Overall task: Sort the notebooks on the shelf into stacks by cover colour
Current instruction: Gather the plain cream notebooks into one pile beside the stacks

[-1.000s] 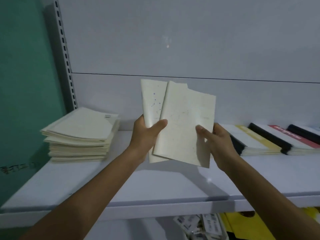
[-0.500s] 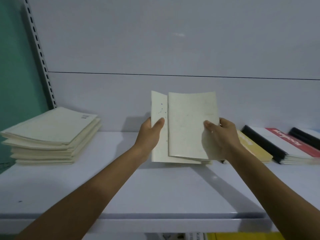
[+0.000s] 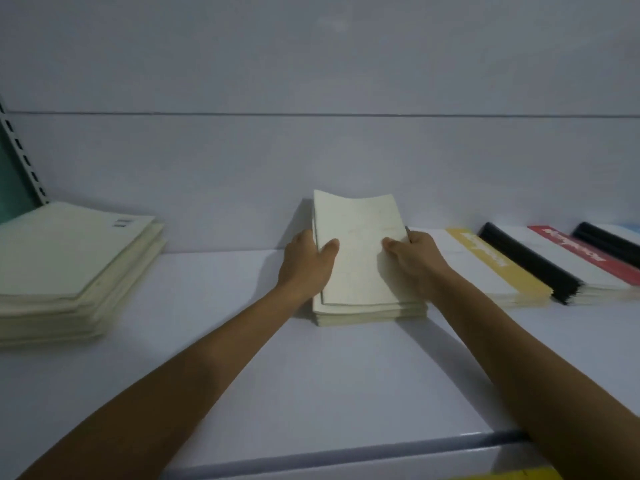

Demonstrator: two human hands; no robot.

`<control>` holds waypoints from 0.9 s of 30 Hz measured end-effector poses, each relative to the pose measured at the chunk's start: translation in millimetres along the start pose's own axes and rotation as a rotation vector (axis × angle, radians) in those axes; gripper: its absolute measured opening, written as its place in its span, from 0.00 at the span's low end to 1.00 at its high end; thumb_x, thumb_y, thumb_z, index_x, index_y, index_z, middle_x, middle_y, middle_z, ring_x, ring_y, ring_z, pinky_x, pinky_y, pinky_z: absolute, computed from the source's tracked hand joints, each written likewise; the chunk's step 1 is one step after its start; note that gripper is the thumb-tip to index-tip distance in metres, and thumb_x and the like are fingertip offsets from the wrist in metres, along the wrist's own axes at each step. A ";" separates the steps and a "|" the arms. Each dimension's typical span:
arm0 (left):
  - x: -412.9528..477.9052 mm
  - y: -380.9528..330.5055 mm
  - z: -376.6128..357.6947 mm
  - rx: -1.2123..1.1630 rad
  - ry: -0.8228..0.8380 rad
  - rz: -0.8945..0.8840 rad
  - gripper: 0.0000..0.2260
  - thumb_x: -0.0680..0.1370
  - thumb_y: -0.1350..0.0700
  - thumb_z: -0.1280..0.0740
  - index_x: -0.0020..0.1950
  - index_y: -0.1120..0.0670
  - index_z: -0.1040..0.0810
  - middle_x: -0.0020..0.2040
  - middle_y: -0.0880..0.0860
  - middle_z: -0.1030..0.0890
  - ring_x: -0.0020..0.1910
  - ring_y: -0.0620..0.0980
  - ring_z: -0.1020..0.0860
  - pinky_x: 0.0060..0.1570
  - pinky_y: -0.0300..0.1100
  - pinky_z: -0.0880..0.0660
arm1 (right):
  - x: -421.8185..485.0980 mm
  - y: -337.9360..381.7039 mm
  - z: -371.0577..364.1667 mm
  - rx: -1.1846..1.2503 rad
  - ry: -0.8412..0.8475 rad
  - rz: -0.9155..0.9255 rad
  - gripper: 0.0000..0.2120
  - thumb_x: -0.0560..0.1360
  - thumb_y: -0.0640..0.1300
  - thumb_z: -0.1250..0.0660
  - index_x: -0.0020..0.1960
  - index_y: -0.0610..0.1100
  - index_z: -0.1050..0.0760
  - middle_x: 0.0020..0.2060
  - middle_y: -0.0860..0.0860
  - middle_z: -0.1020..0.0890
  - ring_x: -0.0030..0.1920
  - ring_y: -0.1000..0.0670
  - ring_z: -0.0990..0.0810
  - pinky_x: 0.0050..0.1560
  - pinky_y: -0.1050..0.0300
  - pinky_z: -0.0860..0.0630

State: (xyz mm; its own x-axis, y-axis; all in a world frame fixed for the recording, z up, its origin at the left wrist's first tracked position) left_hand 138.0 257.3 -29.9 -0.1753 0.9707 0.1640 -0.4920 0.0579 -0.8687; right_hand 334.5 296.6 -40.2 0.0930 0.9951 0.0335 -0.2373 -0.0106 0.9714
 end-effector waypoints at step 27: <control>-47.5 -30.0 -34.5 0.544 0.267 -0.502 0.27 0.76 0.34 0.43 0.71 0.44 0.32 0.72 0.43 0.33 0.72 0.42 0.38 0.70 0.41 0.45 | 6.1 -24.0 1.8 0.011 0.106 -0.087 0.10 0.74 0.54 0.32 0.41 0.51 0.29 0.44 0.50 0.24 0.47 0.46 0.25 0.44 0.54 0.28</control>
State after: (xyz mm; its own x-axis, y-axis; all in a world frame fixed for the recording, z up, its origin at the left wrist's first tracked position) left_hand 190.5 217.6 -27.7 0.3554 0.8857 0.2986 -0.8187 0.4492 -0.3577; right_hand 342.5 302.7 -62.9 0.0104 0.9971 -0.0755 -0.2221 0.0759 0.9721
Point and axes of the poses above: each hand's wrist, its own x-axis towards the middle knuckle, its own z-axis out of the back of the hand, y = z × x, the point moved 10 cm from there along x, towards the middle knuckle
